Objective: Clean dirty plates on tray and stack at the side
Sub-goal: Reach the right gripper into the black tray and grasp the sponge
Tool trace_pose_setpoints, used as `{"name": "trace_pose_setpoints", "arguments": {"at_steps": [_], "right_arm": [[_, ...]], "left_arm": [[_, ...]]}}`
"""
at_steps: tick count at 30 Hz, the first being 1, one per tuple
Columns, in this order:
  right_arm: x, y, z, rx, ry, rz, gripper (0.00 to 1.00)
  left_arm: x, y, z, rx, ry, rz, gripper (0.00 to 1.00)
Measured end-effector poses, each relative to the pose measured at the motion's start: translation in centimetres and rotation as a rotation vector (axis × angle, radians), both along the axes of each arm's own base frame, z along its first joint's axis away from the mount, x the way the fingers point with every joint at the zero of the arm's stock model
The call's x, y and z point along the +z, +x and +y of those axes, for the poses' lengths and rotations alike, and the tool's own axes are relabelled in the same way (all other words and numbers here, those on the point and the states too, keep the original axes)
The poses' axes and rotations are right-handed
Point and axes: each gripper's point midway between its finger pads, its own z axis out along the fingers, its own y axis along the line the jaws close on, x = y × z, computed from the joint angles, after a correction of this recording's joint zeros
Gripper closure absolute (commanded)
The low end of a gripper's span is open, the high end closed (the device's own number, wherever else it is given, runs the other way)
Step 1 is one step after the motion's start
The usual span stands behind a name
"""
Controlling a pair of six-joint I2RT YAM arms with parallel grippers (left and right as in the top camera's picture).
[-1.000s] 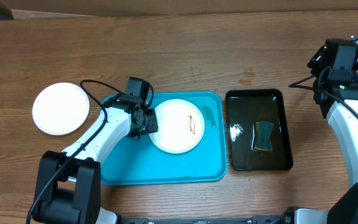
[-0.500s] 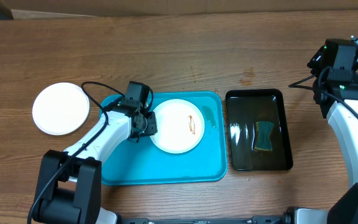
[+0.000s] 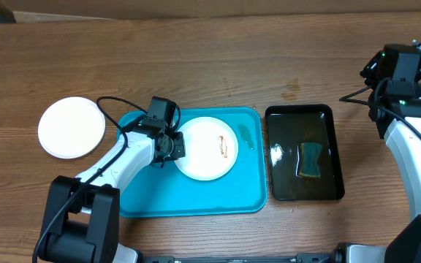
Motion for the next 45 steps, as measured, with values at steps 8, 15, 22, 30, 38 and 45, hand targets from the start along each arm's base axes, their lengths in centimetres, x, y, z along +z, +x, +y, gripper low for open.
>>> {"name": "trace_pose_setpoints", "arguments": {"at_steps": [8,15,22,30,38,45], "right_arm": [[-6.0,-4.5,4.4,0.151,0.223,0.308,0.0],[-9.1,-10.9,7.2,0.119,0.424,0.559,0.0],[-9.5,-12.7,12.0,0.328,0.616,0.649,0.0],[-9.6,-15.4,17.2,0.513,0.61,0.8,0.0],[-9.7,-14.8,19.7,0.588,0.395,0.807,0.0],[-12.9,-14.2,18.7,0.505,0.362,0.751,0.19]], "left_arm": [[0.0,0.0,-0.1,-0.002,-0.004,0.0,0.96],[0.1,0.3,-0.2,-0.002,-0.01,-0.013,0.96],[0.1,0.4,-0.2,-0.003,-0.012,-0.017,0.96],[0.1,0.4,-0.3,-0.003,-0.014,-0.016,0.96],[0.1,0.2,-0.2,-0.003,-0.013,-0.008,0.95],[0.0,0.0,-0.2,-0.004,-0.013,0.0,0.95]]}}
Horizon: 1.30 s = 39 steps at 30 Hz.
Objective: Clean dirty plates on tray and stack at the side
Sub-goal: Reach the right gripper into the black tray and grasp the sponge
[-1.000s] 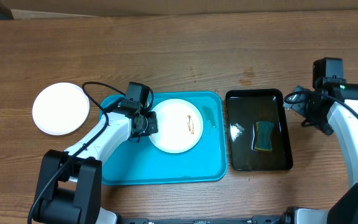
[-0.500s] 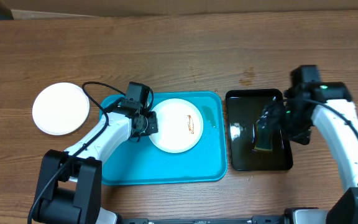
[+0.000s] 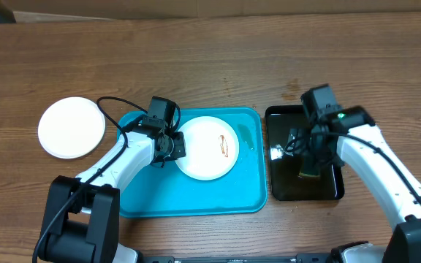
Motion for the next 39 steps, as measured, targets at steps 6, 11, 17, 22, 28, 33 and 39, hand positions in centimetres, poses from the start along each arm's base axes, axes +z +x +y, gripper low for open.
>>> {"name": "trace_pose_setpoints", "arguments": {"at_steps": [6,11,17,22,28,33,39], "right_arm": [[-3.9,-0.7,-0.2,-0.016,0.008,-0.025,0.2],[-5.9,-0.5,-0.2,-0.019,0.021,-0.073,0.49],[-6.4,-1.2,-0.3,-0.018,0.021,-0.057,0.96],[-6.5,-1.4,-0.3,-0.026,0.024,-0.048,0.0],[-6.6,-2.0,0.2,-0.02,0.051,-0.02,0.0],[-6.8,-3.4,0.5,-0.025,0.075,0.04,0.24],[-6.9,-4.0,0.6,-0.042,0.083,0.061,0.96]], "left_arm": [[0.0,0.1,0.0,0.0,-0.001,-0.004,0.95],[0.0,0.1,0.0,0.0,-0.001,-0.003,0.95],[0.0,0.0,0.0,0.0,-0.001,-0.003,0.95],[0.0,0.0,0.0,0.0,-0.001,-0.003,0.95],[0.0,0.0,0.0,0.0,-0.001,-0.003,0.94],[0.0,0.0,0.0,0.0,-0.001,-0.002,0.94],[0.0,0.0,0.0,0.0,-0.001,-0.002,0.94]]}}
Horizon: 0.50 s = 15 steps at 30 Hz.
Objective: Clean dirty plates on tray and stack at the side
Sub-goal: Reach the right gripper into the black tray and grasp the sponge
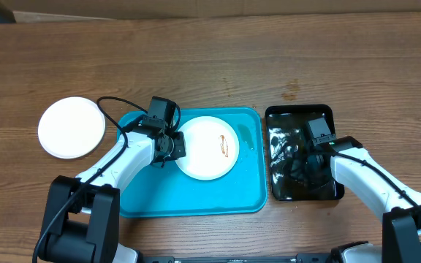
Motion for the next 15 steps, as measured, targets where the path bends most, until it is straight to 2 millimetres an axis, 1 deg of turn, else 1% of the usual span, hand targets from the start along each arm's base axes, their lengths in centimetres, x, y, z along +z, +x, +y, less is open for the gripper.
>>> {"name": "trace_pose_setpoints", "arguments": {"at_steps": [5,6,7,8,10,11,12,15], "right_arm": [[0.0,0.0,0.0,-0.005,0.001,0.001,0.96],[0.0,-0.1,0.0,-0.005,-0.001,0.006,0.75],[0.1,-0.5,-0.1,-0.001,-0.006,0.024,0.17],[0.1,-0.6,-0.2,0.005,-0.007,0.027,0.0],[0.5,-1.0,-0.3,0.017,-0.014,0.053,0.0],[0.9,-0.7,-0.3,0.02,-0.014,0.051,0.0],[1.4,-0.1,-0.3,0.023,-0.014,0.035,0.0],[2.7,2.7,-0.1,0.028,-0.007,-0.055,0.0]], "left_arm": [[0.0,0.0,0.0,0.0,0.0,0.0,0.94],[0.0,0.0,0.0,0.0,0.0,0.001,0.94],[0.0,0.0,0.0,0.0,0.0,0.001,0.94],[0.0,0.0,0.0,0.0,0.0,0.001,0.94],[0.0,0.0,0.0,0.0,0.001,0.001,0.93],[0.0,0.0,0.0,0.0,0.001,0.001,0.93],[0.0,0.0,0.0,0.0,0.0,0.001,0.93],[0.0,0.0,0.0,0.0,0.001,0.001,0.93]]}}
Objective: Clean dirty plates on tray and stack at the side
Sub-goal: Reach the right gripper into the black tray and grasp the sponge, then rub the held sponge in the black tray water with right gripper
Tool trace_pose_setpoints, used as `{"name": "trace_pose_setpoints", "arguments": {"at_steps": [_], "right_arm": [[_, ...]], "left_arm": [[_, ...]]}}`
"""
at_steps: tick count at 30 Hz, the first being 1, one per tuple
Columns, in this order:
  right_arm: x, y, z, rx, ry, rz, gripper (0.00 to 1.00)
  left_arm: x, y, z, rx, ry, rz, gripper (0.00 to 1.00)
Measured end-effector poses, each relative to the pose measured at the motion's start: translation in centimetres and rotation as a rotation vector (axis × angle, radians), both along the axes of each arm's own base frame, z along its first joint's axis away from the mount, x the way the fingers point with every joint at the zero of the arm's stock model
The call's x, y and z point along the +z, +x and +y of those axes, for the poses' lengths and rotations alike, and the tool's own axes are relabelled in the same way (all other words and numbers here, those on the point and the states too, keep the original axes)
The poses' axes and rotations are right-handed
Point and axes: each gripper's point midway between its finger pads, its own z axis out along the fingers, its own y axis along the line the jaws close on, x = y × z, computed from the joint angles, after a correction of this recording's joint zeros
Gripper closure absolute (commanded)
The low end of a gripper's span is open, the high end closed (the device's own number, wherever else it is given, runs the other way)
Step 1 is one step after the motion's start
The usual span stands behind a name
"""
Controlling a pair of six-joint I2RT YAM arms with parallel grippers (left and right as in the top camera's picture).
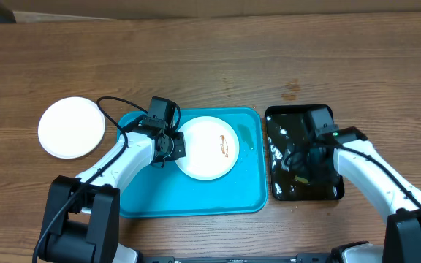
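Note:
A white plate point(199, 157) with a brown smear point(225, 146) lies on the blue tray point(196, 197). My left gripper point(172, 146) sits at the plate's left rim and looks shut on it. My right gripper point(307, 155) reaches down into the black water basin point(298, 111). The wrist covers its fingers, so their state does not show. The green sponge is hidden under that arm. The water around it is rippled.
A clean white plate point(70, 127) lies on the table left of the tray. The basin stands just right of the tray. A small dark stain point(292, 90) marks the wood behind the basin.
My right wrist has shifted a little toward the back of the basin. The left arm and the dirty plate have not moved.
My right arm was first folded back at the far right, with the sponge lying plain in the basin. Then it hung over the basin above the sponge. Then it was down in the water covering the sponge, and it is still there now. The left gripper stayed at the plate's rim throughout.

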Motion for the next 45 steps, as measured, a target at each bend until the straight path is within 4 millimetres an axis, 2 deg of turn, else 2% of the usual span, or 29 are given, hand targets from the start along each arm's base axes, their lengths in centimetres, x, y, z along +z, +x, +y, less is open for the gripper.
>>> {"name": "trace_pose_setpoints", "arguments": {"at_steps": [2,6,12,13,16,18,20,21,22,23,24,28,34,37,39,42,43,44,45], "right_arm": [[0.4,1.2,0.1,0.014,0.003,-0.045,0.0],[0.3,2.1,-0.1,0.027,-0.01,-0.077,0.0],[-1.5,3.1,-0.5,0.028,-0.051,-0.072,0.0],[-1.8,3.4,-0.6,0.028,-0.057,-0.076,0.1],[-2.5,4.2,-0.6,0.031,-0.067,-0.092,0.69],[-2.6,4.6,-0.6,0.029,-0.068,-0.107,0.96],[-2.6,4.7,-0.5,0.029,-0.066,-0.11,0.96],[-2.6,4.7,-0.5,0.027,-0.065,-0.109,0.92],[-2.6,4.6,-0.5,0.027,-0.065,-0.107,0.52],[-2.6,4.5,-0.5,0.027,-0.062,-0.101,0.37],[-2.6,4.3,-0.4,0.031,-0.059,-0.091,0.26],[-2.3,2.8,-0.6,0.041,-0.068,-0.016,0.1],[-1.8,1.5,-0.9,0.043,-0.082,0.057,0.11],[-1.8,0.1,-1.2,0.046,-0.09,0.115,0.19],[-1.8,-0.1,-1.2,0.047,-0.089,0.121,0.29],[-2.1,-0.5,-1.2,0.056,-0.089,0.129,0.59],[-2.3,-0.7,-1.3,0.057,-0.09,0.135,0.73],[-2.4,-0.9,-1.3,0.055,-0.088,0.141,0.96],[-2.4,-1.0,-1.3,0.053,-0.086,0.143,0.96]], "left_arm": [[0.0,0.0,0.0,0.0,0.0,0.0,0.93],[0.0,0.0,0.0,0.0,0.0,0.0,0.93],[0.0,0.0,0.1,0.002,0.007,-0.002,0.92],[0.0,0.0,0.1,0.002,0.007,-0.002,0.92],[0.0,0.1,0.2,0.002,0.01,-0.003,0.84],[0.0,0.1,0.2,0.003,0.012,-0.007,0.79],[0.1,0.4,0.2,0.004,0.013,-0.02,0.76],[0.1,0.7,0.2,0.003,0.013,-0.03,0.73],[0.2,0.8,0.2,0.0,0.014,-0.037,0.68],[0.2,1.0,0.2,-0.004,0.017,-0.044,0.62],[0.2,1.1,0.2,-0.008,0.021,-0.048,0.61],[0.2,1.1,0.4,-0.012,0.03,-0.053,0.6],[0.2,1.2,0.4,-0.011,0.034,-0.054,0.61],[0.3,1.3,0.4,-0.011,0.034,-0.058,0.62],[0.3,1.4,0.4,-0.01,0.034,-0.063,0.62],[0.3,1.4,0.4,-0.01,0.034,-0.064,0.64],[0.3,1.4,0.4,-0.01,0.034,-0.064,0.65],[0.3,1.4,0.4,-0.01,0.034,-0.064,0.67],[0.3,1.4,0.4,-0.011,0.034,-0.064,0.7]]}}
